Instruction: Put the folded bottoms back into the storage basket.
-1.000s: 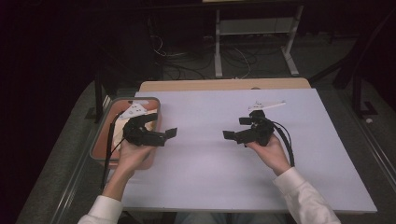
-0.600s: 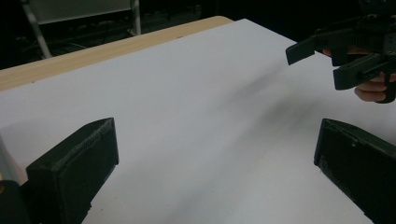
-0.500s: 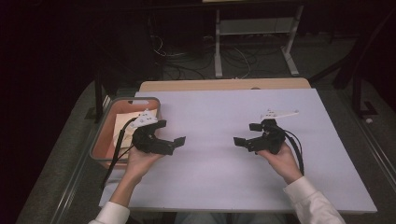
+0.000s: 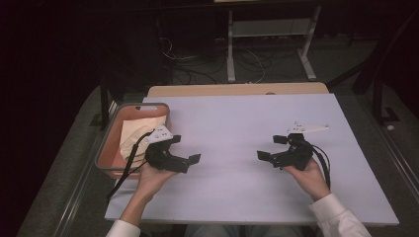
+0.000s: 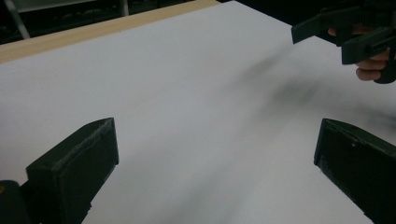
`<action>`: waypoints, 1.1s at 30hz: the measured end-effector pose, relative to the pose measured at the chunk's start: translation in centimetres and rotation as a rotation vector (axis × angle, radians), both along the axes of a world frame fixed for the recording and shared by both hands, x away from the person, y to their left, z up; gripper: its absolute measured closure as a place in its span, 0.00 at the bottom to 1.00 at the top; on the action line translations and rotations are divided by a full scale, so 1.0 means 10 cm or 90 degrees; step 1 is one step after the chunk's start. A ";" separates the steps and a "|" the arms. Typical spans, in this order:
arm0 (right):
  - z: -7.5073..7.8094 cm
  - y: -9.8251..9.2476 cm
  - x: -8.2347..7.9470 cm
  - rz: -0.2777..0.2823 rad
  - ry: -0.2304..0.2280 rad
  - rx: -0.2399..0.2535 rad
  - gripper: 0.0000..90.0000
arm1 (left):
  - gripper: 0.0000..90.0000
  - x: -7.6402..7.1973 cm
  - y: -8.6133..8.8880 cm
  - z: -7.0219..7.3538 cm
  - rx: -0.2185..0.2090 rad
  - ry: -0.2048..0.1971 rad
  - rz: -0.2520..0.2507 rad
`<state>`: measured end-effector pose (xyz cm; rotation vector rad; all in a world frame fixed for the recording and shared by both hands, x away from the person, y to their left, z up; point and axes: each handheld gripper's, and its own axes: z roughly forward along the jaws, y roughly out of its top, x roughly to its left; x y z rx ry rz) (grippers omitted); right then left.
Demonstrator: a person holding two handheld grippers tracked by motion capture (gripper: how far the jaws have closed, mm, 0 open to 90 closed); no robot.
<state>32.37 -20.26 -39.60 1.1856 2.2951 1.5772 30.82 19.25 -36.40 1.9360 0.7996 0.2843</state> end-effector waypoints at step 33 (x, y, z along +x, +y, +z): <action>-0.24 -0.62 -0.44 -0.038 -0.036 -0.013 0.00 | 0.00 -0.22 -0.12 -0.28 0.066 0.006 -0.037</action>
